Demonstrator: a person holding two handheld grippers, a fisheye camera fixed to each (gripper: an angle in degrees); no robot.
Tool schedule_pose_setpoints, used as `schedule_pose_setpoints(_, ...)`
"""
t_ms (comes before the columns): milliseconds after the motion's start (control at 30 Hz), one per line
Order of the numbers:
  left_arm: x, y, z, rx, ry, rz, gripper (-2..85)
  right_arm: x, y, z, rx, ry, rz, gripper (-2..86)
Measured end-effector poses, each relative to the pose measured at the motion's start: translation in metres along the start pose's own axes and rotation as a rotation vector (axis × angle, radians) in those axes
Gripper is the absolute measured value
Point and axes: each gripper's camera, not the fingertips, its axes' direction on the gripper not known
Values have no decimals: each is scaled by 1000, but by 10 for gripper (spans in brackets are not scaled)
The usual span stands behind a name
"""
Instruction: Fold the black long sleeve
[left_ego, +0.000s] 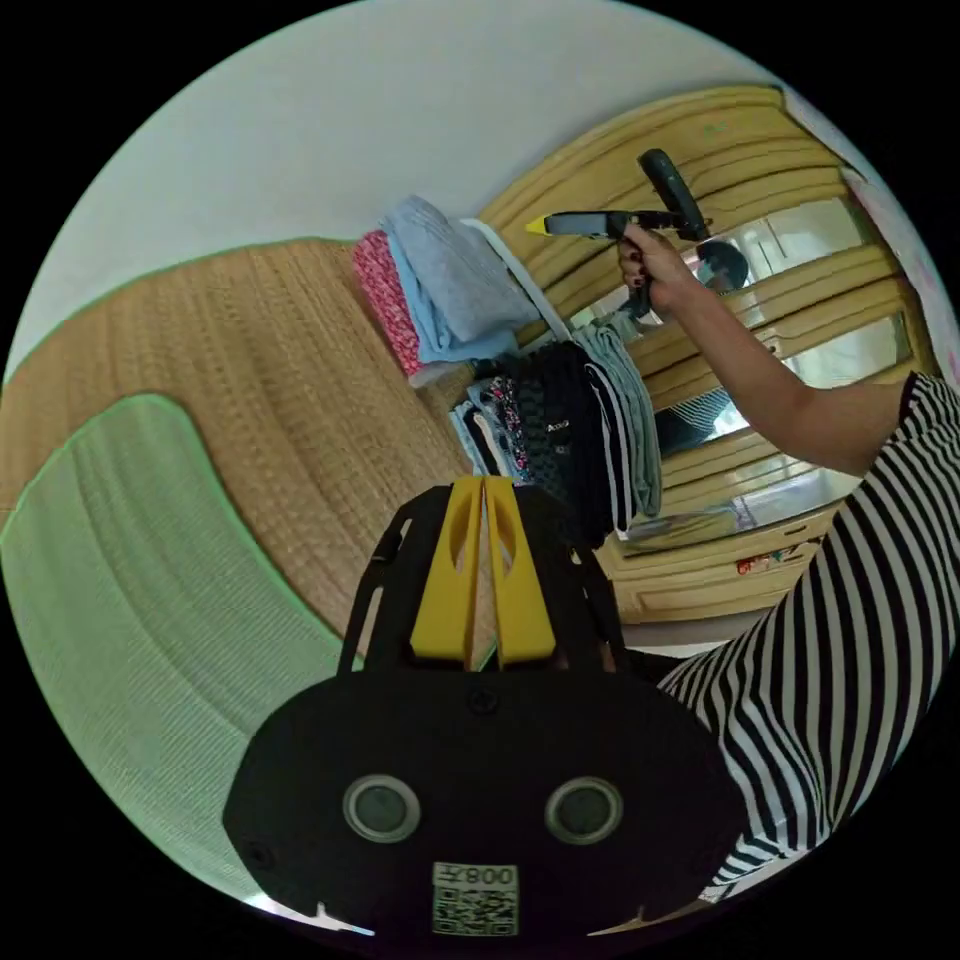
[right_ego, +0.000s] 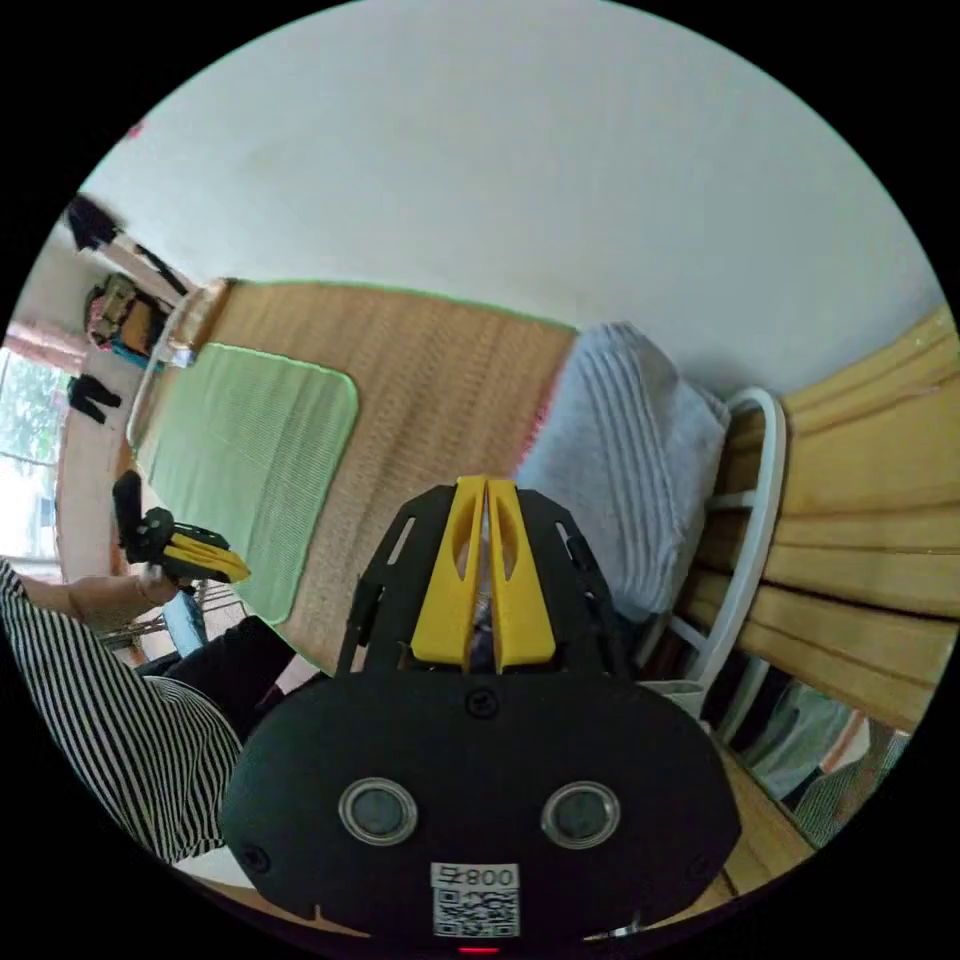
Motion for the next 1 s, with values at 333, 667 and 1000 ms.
schedule_pose_setpoints(333,42,391,-230,513,-589,-160,2,-389,11,116,410,-381,-419,1)
schedule_pose_setpoints(667,142,758,-333,741,-1398,-525,4,-734,56,225,673,-702,-1046,1)
schedule_pose_setpoints(1000,221,1033,-326,913,-1506,-875,7,-942,163,424,641,-1324,-1404,2)
